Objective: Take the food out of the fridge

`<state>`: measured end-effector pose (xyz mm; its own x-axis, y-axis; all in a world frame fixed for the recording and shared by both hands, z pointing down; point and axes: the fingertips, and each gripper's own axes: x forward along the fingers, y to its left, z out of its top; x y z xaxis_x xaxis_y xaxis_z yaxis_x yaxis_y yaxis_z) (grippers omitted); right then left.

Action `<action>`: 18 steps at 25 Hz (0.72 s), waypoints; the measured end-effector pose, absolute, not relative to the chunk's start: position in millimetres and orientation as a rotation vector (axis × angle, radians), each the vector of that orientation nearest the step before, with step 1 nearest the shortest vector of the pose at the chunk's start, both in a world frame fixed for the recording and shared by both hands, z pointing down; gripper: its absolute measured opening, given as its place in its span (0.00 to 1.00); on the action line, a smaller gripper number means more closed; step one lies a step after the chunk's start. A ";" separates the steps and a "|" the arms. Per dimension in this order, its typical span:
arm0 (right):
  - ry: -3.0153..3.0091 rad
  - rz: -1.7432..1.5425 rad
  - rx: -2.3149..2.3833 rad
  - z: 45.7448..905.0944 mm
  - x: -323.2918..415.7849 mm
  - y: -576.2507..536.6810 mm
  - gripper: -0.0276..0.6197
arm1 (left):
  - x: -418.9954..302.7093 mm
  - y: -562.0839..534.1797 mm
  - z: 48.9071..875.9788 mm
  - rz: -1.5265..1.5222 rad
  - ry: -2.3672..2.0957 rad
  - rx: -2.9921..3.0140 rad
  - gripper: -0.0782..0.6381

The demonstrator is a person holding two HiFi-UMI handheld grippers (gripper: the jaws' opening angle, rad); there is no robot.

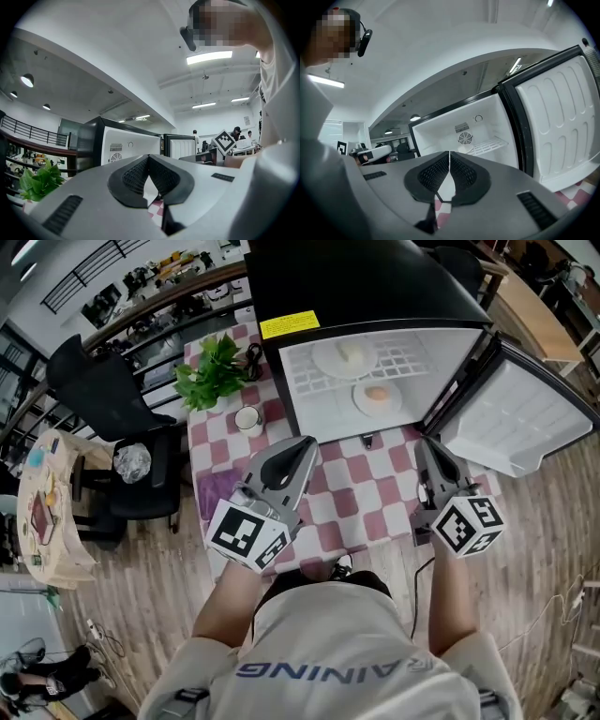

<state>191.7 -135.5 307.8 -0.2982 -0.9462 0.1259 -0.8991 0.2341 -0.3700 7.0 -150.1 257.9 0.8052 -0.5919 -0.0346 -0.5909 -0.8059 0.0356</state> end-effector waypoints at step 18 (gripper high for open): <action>1.909 -1.297 -1.417 355.2 156.6 -281.3 0.23 | -40.6 -151.1 266.1 -0.055 -1.164 2.885 0.12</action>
<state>156.6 -281.3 355.2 -0.3853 -0.9047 0.1820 -0.5025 0.0402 -0.8637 -40.6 -151.1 266.1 0.7197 -0.6940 -0.0214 -0.6929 -0.7199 0.0412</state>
